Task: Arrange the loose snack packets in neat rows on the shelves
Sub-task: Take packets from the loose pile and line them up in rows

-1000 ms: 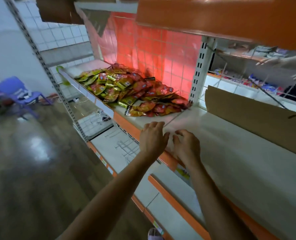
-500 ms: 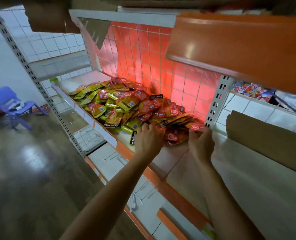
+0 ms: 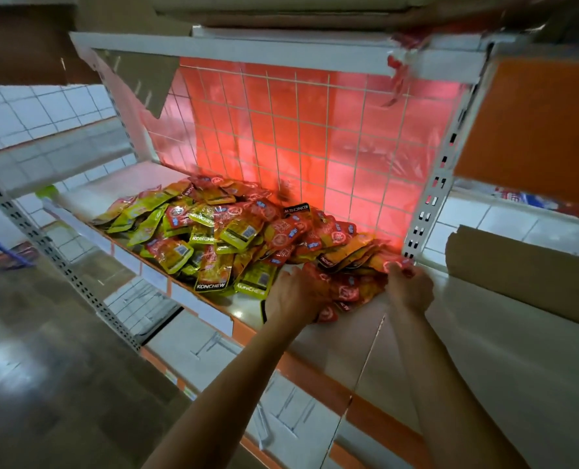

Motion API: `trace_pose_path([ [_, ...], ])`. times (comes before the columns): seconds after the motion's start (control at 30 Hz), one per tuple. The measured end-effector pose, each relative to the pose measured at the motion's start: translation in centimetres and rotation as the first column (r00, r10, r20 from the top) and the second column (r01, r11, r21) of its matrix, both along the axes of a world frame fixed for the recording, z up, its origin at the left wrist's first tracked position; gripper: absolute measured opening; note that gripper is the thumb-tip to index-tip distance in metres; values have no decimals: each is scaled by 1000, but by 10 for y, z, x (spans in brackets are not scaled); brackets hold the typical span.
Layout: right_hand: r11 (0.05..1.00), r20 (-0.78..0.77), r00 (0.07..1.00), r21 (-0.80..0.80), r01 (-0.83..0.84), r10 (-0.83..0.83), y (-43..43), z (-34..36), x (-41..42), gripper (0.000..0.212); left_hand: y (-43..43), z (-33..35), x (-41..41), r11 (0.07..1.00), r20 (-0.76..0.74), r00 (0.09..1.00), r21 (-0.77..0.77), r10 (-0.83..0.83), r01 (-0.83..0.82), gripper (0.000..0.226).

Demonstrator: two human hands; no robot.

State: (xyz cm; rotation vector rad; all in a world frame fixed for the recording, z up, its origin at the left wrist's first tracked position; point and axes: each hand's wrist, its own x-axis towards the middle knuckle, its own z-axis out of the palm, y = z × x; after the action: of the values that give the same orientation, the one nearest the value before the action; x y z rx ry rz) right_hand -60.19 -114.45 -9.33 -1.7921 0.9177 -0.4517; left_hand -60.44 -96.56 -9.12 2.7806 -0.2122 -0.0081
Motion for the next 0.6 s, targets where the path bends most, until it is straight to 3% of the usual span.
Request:
trace_pose_path([
  [0.07, 998, 28, 999, 49, 42, -43, 1, -2, 0, 31, 2, -3, 0, 999, 12, 1000, -33, -12, 13, 47],
  [0.17, 977, 168, 979, 197, 84, -118, 2, -4, -5, 29, 4, -3, -3, 959, -11, 998, -275, 58, -59, 43],
  [0.3, 921, 360, 889, 362, 145, -282, 1, 3, -23, 9, 2, 1, -8, 882, 31, 996, -467, 82, -58, 43],
  [0.37, 862, 427, 832, 493, 114, -354, 0, 8, -33, 10, -1, 3, -12, 824, 38, 997, -565, 68, -35, 38],
  [0.6, 754, 259, 893, 645, 124, -368, 11, 20, -81, 13, -17, -2, -29, 689, -56, 991, -723, -124, 45, 27],
])
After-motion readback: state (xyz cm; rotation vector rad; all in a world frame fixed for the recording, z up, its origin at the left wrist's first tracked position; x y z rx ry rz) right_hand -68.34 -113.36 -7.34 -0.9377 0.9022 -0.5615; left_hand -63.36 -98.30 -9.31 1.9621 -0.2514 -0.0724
